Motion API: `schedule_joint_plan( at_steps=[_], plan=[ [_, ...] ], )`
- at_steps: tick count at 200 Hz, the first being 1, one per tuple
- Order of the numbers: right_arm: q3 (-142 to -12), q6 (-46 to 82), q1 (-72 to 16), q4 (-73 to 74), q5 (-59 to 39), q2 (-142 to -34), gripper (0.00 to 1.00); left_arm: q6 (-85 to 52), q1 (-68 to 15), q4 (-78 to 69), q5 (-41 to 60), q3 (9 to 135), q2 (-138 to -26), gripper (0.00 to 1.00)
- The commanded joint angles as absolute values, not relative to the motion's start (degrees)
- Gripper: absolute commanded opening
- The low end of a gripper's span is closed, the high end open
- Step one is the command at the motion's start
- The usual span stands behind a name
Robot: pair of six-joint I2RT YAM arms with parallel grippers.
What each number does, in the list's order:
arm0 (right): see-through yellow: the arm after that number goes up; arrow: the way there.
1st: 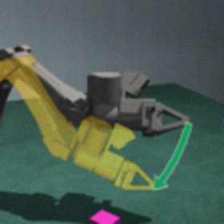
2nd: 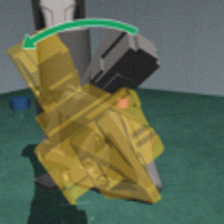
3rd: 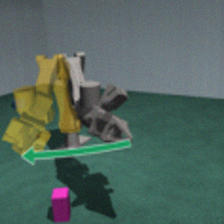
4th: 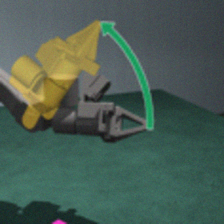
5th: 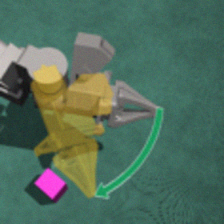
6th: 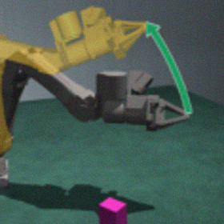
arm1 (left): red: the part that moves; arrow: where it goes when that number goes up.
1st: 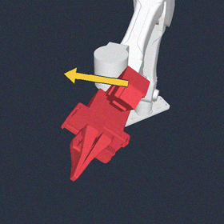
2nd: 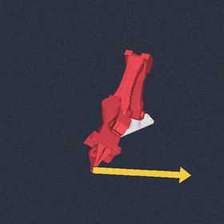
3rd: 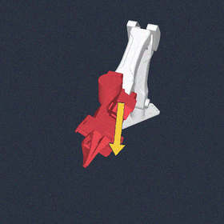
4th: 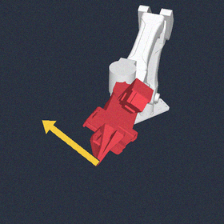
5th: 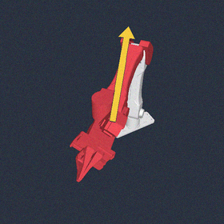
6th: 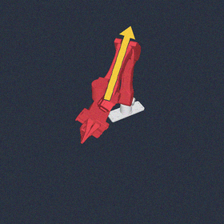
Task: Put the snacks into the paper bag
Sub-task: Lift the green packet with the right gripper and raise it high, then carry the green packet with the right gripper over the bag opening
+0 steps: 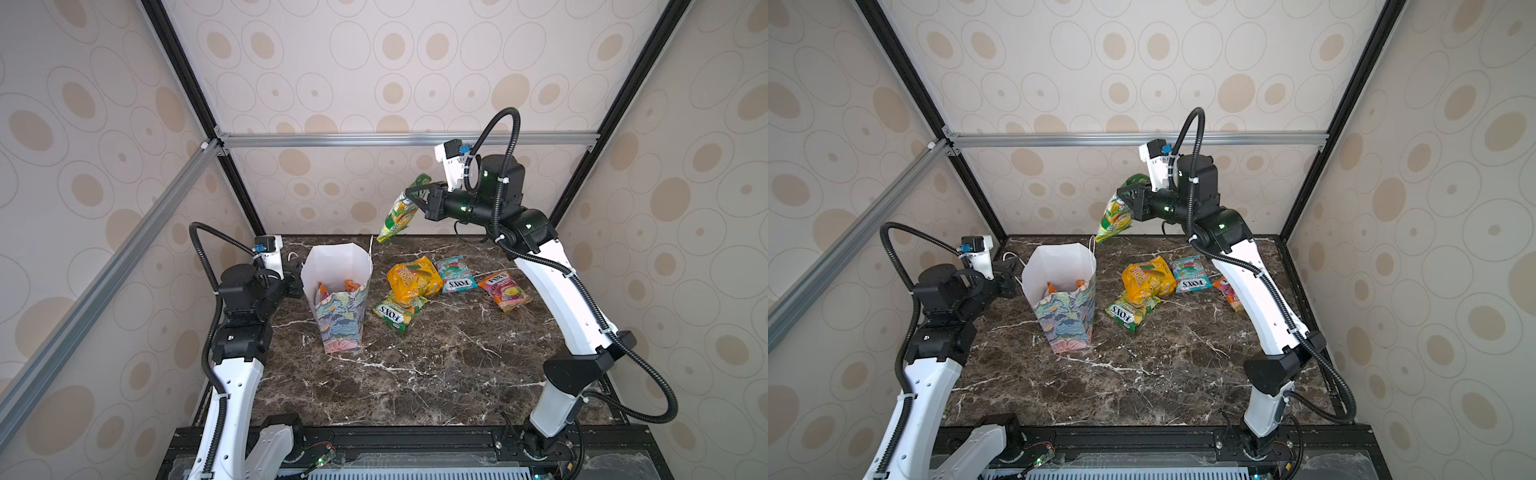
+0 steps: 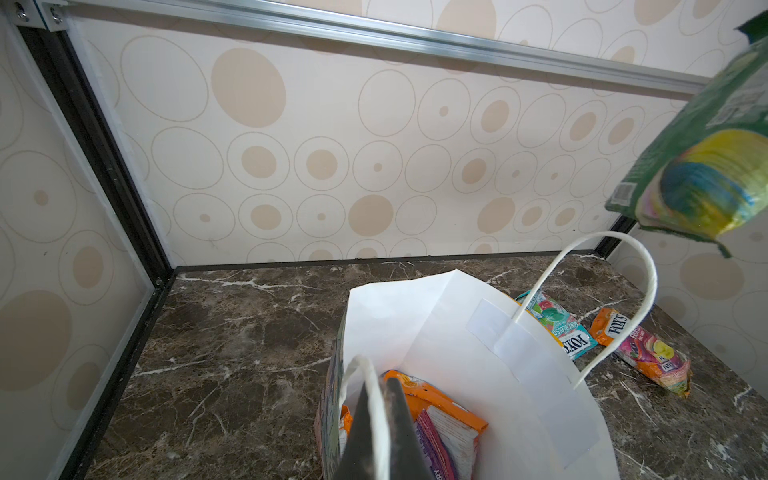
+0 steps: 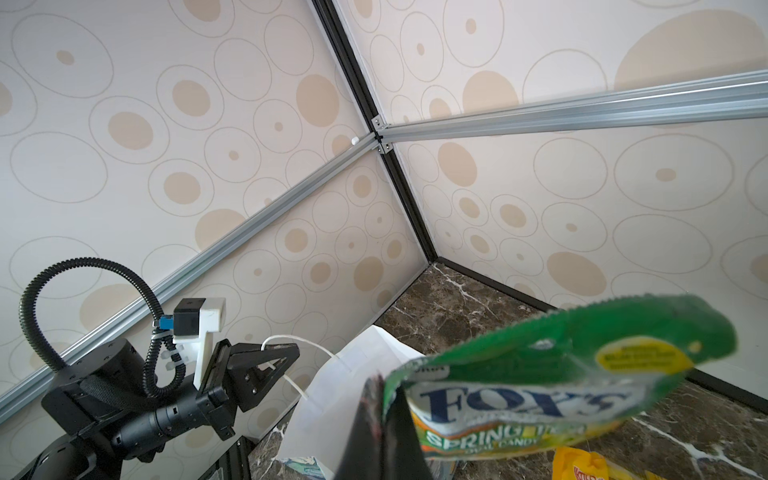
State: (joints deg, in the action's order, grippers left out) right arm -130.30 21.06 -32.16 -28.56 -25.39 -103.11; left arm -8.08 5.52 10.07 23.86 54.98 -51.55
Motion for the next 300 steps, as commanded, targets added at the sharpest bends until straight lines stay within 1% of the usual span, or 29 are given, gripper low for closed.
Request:
schedule_joint_plan(
  at_steps=[1,20,49,97,137,158,180,212,245,300],
  plan=[
    [-135.9,20.2,-33.3,-27.2,-26.4,-104.4,0.0,-7.2,6.0,8.3,24.2,56.7,-50.9,0.0],
    [-139.4,21.0,-34.0,-26.2,-27.2,-106.6,0.0,-7.2,6.0,8.3,24.0,56.5,-50.7,0.0],
    [-140.9,23.1,-34.8,-21.3,-27.5,-108.9,0.0,-7.1,6.0,8.4,23.9,56.6,-50.6,0.0],
    [-148.1,26.3,-36.2,-18.5,-28.6,-114.4,0.0,-7.0,6.0,8.4,23.7,56.6,-50.3,0.0],
    [-148.6,26.5,-38.8,-14.6,-28.9,-116.1,0.0,-6.7,6.0,8.6,22.7,56.5,-50.0,0.0],
    [-149.9,25.7,-40.5,-14.7,-29.3,-117.3,0.0,-6.9,6.1,8.4,23.0,56.4,-50.2,0.0],
    [-150.6,25.1,-41.5,-15.8,-32.3,-118.1,0.0,-6.9,6.0,8.7,22.6,56.6,-50.5,0.0],
    [-150.7,23.8,-42.7,-17.6,-34.2,-119.2,0.0,-7.0,6.0,8.3,23.1,56.4,-50.5,0.0],
    [-150.9,18.8,-45.0,-21.1,-32.8,-121.2,0.0,-7.1,6.0,8.5,23.2,56.6,-50.7,0.0],
    [-152.2,19.6,-45.1,-21.9,-34.5,-125.8,0.0,-7.0,6.0,8.4,23.1,56.5,-50.5,0.0]
  ],
)
